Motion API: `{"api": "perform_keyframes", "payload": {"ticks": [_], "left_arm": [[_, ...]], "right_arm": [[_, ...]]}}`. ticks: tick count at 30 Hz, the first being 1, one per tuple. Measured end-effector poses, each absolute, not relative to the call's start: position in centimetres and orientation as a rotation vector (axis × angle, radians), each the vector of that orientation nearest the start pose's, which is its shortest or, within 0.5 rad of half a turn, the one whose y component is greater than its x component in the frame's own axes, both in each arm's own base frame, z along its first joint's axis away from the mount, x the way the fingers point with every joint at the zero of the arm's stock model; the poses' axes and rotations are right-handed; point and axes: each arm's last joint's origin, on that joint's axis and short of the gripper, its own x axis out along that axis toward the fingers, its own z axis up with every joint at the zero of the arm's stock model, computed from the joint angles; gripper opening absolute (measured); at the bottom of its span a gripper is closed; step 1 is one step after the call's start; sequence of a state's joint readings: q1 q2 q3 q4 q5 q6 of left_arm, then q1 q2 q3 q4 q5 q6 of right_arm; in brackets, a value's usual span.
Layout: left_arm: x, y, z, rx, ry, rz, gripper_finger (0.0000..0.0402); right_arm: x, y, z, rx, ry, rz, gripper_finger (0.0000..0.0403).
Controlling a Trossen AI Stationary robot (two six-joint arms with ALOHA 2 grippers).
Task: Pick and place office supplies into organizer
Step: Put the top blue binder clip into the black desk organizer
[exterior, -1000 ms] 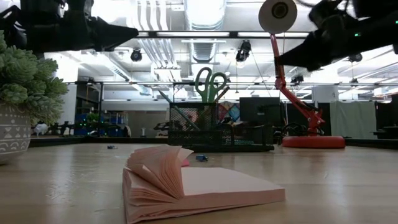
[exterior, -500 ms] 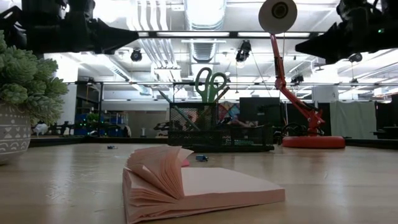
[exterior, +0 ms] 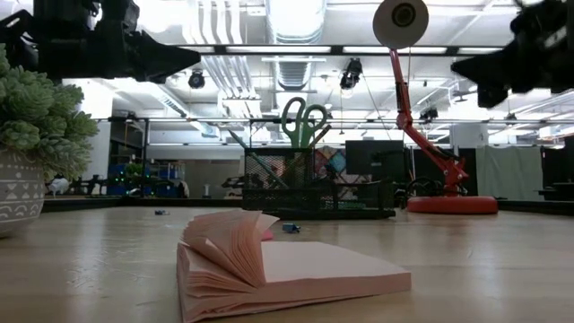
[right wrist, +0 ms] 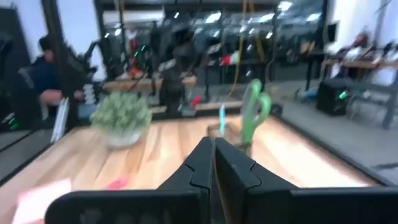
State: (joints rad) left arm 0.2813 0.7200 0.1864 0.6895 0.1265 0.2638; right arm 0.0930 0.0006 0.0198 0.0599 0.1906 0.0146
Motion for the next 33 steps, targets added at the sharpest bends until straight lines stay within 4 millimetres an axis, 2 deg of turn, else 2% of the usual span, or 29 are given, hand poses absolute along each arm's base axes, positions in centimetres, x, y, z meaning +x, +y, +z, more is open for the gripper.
{"api": "perform_keyframes", "payload": {"ticks": [2, 10, 16, 25, 33], "left_arm": [[15.3, 4.0, 22.0, 0.274, -0.134, 0.173, 0.0059], [15.3, 4.0, 22.0, 0.268, -0.14, 0.171, 0.0059], [15.5, 4.0, 21.8, 0.254, -0.129, 0.156, 0.0063], [18.1, 4.7, 21.9, 0.235, -0.041, 0.108, 0.0102], [19.4, 5.0, 22.0, 0.304, 0.061, 0.094, 0.0108]], "right_arm": [[9.7, 0.4, 17.0, 0.034, -0.045, -0.072, 0.0008], [9.8, 0.5, 16.9, 0.024, -0.028, -0.064, 0.0008], [9.6, 0.4, 17.7, -0.007, -0.06, -0.065, 0.0008], [9.6, 0.4, 17.7, -0.046, -0.058, -0.067, 0.0008], [9.6, 0.4, 17.4, -0.061, -0.026, -0.067, 0.0008]]}}
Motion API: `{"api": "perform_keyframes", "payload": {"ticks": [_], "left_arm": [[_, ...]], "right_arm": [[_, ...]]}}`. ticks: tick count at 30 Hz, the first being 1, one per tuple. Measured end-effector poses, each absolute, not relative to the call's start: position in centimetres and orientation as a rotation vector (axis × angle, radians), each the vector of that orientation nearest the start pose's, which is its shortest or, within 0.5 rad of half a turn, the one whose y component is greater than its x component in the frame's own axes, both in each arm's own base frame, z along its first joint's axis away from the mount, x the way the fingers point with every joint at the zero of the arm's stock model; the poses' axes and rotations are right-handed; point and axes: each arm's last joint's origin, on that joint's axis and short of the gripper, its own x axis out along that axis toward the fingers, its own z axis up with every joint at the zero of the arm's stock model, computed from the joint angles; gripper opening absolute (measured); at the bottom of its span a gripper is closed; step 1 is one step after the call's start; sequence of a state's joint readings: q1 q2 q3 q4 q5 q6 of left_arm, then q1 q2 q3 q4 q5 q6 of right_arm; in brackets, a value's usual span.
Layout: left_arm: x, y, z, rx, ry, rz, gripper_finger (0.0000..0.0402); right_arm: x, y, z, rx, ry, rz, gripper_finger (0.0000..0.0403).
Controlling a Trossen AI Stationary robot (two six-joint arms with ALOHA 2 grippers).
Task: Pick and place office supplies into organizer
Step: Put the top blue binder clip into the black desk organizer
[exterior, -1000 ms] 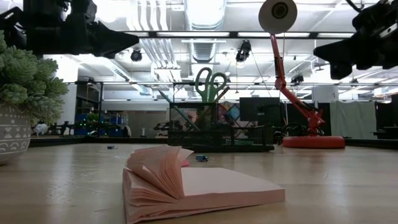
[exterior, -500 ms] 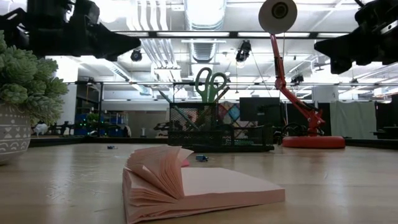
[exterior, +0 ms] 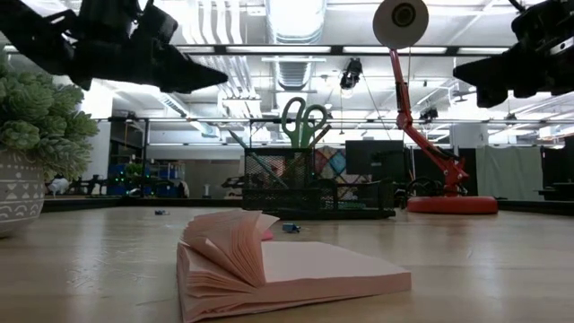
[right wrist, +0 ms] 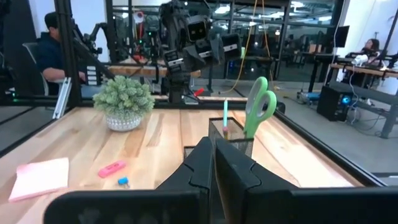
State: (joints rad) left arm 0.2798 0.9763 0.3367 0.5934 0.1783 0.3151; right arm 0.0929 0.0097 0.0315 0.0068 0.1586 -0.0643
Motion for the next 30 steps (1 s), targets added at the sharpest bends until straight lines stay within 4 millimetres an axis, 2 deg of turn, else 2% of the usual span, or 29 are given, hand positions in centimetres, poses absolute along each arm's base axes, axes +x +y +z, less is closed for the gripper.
{"api": "perform_keyframes", "payload": {"ticks": [8, 15, 25, 30], "left_arm": [[18.6, 4.9, 22.8, 0.369, 0.295, 0.061, 0.0107], [17.6, 4.9, 25.2, 0.421, 0.477, 0.099, 0.0107], [17.4, 5.3, 29.0, 0.466, 0.421, 0.288, 0.0107], [17.3, 5.2, 28.4, 0.507, 0.515, 0.217, 0.0107]], "right_arm": [[9.6, 0.4, 17.2, -0.062, -0.006, -0.067, 0.0008], [9.6, 0.4, 17.2, -0.063, -0.005, -0.067, 0.0008], [9.6, 0.4, 17.2, -0.08, 0.001, -0.067, 0.0008], [9.6, 0.4, 17.2, -0.08, 0.001, -0.067, 0.0008]]}}
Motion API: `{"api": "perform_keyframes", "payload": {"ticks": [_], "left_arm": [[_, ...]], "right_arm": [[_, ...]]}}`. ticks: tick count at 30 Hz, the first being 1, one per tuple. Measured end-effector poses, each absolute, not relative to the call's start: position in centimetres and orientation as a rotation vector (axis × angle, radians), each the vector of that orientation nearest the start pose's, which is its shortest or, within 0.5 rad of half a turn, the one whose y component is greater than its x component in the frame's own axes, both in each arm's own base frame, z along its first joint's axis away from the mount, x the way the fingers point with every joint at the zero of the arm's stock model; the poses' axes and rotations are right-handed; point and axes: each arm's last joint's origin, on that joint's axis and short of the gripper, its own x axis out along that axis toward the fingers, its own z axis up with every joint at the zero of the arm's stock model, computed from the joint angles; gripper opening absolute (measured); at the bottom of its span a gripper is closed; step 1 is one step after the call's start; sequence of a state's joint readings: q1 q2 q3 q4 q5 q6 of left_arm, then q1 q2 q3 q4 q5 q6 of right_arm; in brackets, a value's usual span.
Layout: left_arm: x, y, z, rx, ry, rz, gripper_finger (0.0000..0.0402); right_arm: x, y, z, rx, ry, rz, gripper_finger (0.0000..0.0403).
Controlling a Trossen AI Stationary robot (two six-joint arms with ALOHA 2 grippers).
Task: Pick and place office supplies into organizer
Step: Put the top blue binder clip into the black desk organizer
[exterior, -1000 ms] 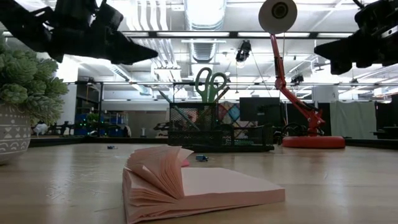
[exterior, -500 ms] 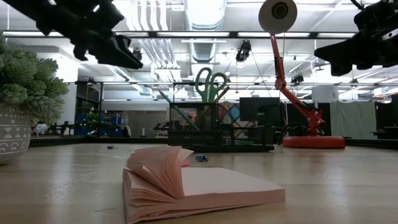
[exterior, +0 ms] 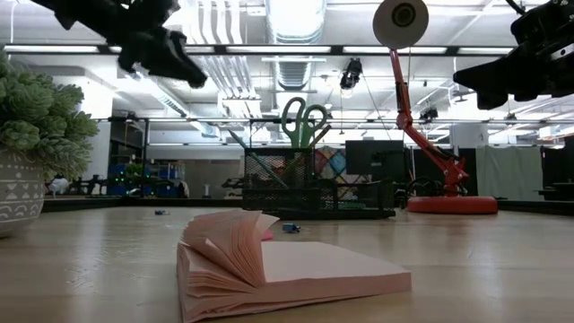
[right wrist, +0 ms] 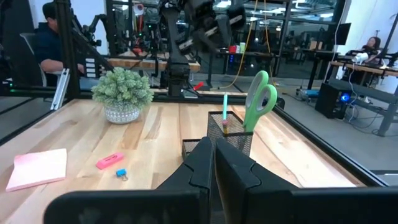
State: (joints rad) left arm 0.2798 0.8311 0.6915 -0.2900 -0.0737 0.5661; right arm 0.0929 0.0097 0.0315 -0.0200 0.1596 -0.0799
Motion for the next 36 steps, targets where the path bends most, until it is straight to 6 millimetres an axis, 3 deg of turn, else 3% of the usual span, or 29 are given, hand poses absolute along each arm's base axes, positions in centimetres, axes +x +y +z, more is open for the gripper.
{"api": "perform_keyframes", "payload": {"ticks": [6, 16, 24, 36], "left_arm": [[17.5, 5.2, 26.7, 0.483, 0.732, 0.125, 0.0115], [19.5, 5.9, 24.3, 0.477, 1.003, 0.038, 0.0177], [21.0, 6.4, 22.3, 0.513, 1.217, -0.063, 0.018], [23.2, 8.0, 19.4, 0.457, 1.393, -0.112, 0.018]], "right_arm": [[9.6, 0.4, 17.1, -0.081, 0.002, -0.067, 0.0008], [9.6, 0.4, 17.1, -0.087, 0.002, -0.067, 0.0008], [9.6, 0.4, 17.1, -0.092, 0.004, -0.067, 0.0008], [9.6, 0.4, 17.1, -0.109, 0.005, -0.066, 0.0008]]}}
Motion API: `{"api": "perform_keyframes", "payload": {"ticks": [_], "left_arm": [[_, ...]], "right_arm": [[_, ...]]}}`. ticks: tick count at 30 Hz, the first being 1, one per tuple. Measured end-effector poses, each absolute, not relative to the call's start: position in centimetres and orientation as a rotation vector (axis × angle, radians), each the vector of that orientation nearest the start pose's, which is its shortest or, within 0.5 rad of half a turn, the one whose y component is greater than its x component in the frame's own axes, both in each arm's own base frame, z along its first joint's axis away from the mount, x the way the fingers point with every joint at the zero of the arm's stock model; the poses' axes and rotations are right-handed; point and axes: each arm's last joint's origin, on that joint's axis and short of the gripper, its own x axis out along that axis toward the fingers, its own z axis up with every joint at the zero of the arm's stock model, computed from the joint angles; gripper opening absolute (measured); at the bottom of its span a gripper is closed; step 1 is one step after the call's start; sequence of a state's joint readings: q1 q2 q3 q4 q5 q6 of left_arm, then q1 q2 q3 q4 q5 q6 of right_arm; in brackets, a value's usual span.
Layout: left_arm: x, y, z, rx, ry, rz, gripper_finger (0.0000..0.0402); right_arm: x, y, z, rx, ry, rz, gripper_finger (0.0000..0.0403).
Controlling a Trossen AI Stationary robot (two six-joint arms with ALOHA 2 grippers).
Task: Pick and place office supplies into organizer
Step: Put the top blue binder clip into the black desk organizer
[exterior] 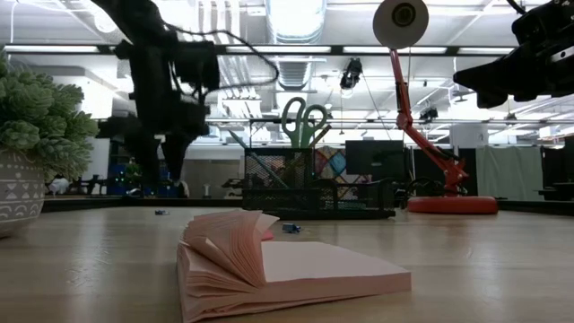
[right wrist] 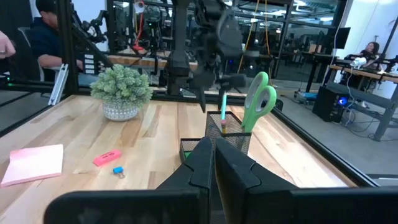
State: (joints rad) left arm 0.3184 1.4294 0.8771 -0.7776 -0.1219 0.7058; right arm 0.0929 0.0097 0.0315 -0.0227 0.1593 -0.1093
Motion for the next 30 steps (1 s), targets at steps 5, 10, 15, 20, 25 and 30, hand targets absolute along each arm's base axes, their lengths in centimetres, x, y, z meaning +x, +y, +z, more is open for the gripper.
{"api": "perform_keyframes", "payload": {"ticks": [5, 10, 15, 20, 25, 30], "left_arm": [[23.6, 8.9, 17.8, 0.44, 1.488, -0.153, 0.018], [24.0, 9.4, 16.9, 0.429, 1.525, -0.156, 0.018], [24.0, 9.5, 16.2, 0.426, 1.554, -0.173, 0.018], [24.1, 9.6, 16.1, 0.427, 1.554, -0.175, 0.018], [24.1, 9.5, 16.0, 0.434, 1.54, -0.204, 0.018], [24.3, 9.4, 16.0, 0.398, 1.498, -0.233, 0.018]], "right_arm": [[9.6, 0.4, 17.1, -0.109, 0.004, -0.066, 0.0008], [9.6, 0.4, 17.1, -0.11, 0.004, -0.066, 0.0008], [9.6, 0.4, 17.1, -0.113, 0.005, -0.066, 0.0008], [9.6, 0.4, 17.1, -0.114, 0.004, -0.066, 0.0008], [9.6, 0.4, 17.1, -0.114, 0.004, -0.066, 0.0008], [9.6, 0.4, 17.1, -0.115, 0.004, -0.066, 0.0008]]}}
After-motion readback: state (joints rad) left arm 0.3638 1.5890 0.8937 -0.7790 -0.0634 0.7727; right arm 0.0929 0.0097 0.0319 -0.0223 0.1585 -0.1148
